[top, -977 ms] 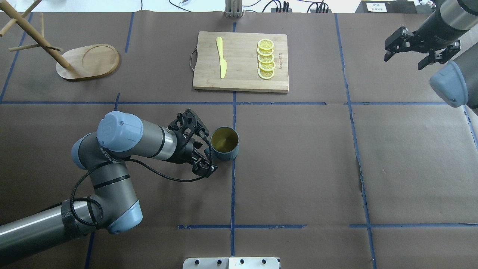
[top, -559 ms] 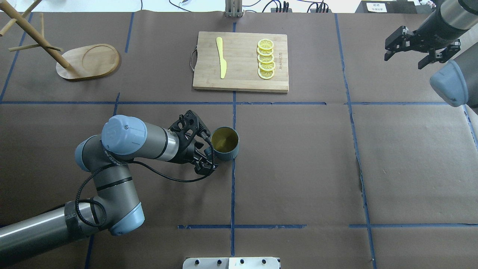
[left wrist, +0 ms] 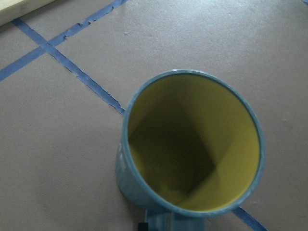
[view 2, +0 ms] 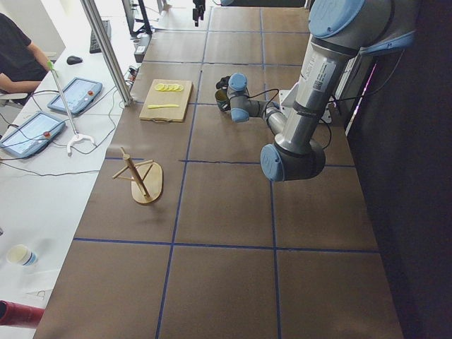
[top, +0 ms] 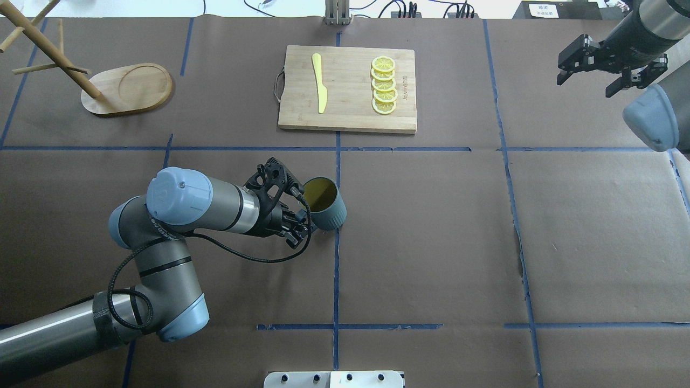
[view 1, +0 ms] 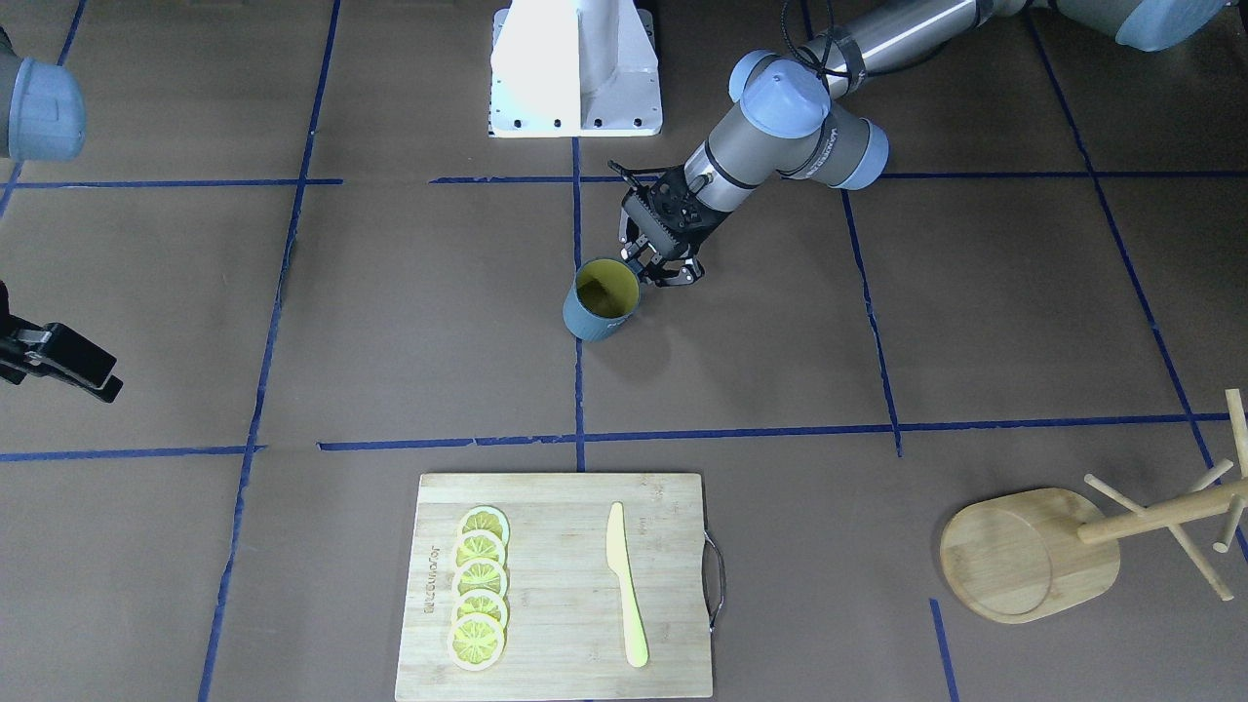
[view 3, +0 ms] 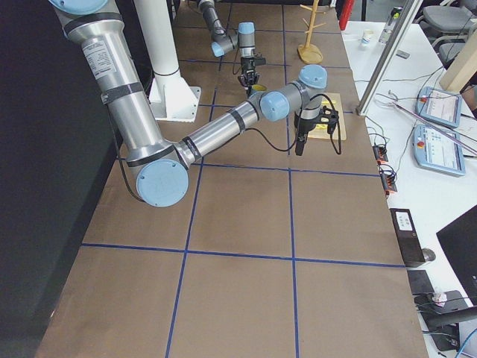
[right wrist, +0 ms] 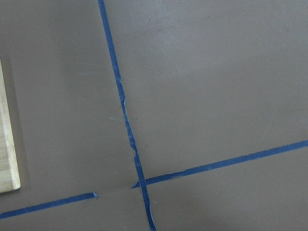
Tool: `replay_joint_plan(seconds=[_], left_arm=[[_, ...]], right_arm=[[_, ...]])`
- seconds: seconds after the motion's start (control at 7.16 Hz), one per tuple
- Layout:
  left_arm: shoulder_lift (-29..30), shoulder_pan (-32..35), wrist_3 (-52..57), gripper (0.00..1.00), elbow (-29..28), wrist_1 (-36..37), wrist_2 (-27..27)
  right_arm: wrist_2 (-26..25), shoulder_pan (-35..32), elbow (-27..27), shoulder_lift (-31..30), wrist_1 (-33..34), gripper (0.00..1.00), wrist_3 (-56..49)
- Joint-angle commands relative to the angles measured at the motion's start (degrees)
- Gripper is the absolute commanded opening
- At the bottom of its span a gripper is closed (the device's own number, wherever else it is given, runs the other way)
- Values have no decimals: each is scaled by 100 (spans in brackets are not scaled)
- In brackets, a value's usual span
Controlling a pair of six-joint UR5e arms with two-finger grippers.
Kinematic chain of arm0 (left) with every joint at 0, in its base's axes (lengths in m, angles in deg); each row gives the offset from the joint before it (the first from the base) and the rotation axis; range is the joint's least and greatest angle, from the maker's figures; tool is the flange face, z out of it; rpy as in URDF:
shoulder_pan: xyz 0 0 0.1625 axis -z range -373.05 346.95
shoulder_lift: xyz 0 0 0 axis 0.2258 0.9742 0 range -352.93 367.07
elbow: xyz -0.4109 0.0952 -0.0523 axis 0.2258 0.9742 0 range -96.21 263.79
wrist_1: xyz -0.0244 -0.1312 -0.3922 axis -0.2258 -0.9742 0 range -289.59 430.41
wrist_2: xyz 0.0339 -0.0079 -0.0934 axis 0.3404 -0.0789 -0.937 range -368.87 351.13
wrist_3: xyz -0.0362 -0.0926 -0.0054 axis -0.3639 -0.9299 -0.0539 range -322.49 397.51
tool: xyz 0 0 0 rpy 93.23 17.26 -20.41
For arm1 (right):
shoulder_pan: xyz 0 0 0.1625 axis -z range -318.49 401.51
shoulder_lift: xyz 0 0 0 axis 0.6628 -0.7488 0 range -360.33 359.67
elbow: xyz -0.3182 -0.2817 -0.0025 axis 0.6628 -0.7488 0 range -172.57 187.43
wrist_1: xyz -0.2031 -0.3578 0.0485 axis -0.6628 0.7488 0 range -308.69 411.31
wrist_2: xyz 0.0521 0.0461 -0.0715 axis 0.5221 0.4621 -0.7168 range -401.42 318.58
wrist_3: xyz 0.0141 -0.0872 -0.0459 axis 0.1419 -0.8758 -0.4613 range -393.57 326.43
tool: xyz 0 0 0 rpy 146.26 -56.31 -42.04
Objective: Hang cup on storage rack
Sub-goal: 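Lift the teal mug and carry it toward the wooden rack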
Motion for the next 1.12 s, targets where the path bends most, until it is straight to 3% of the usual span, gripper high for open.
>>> replay_joint_plan(seconds=[0.0, 0.28, 0.98], left_arm=[[-7, 148, -44, 0, 277, 3, 0], [-6, 490, -394, 0, 621, 12, -61], [-24, 1677, -3336, 0, 614, -208, -17]], right_arm=[[-2, -55, 13, -17, -6, 100, 5], [321, -519, 22, -314, -59, 100, -422], [350, -1706, 30, -1614, -33, 100, -4601]])
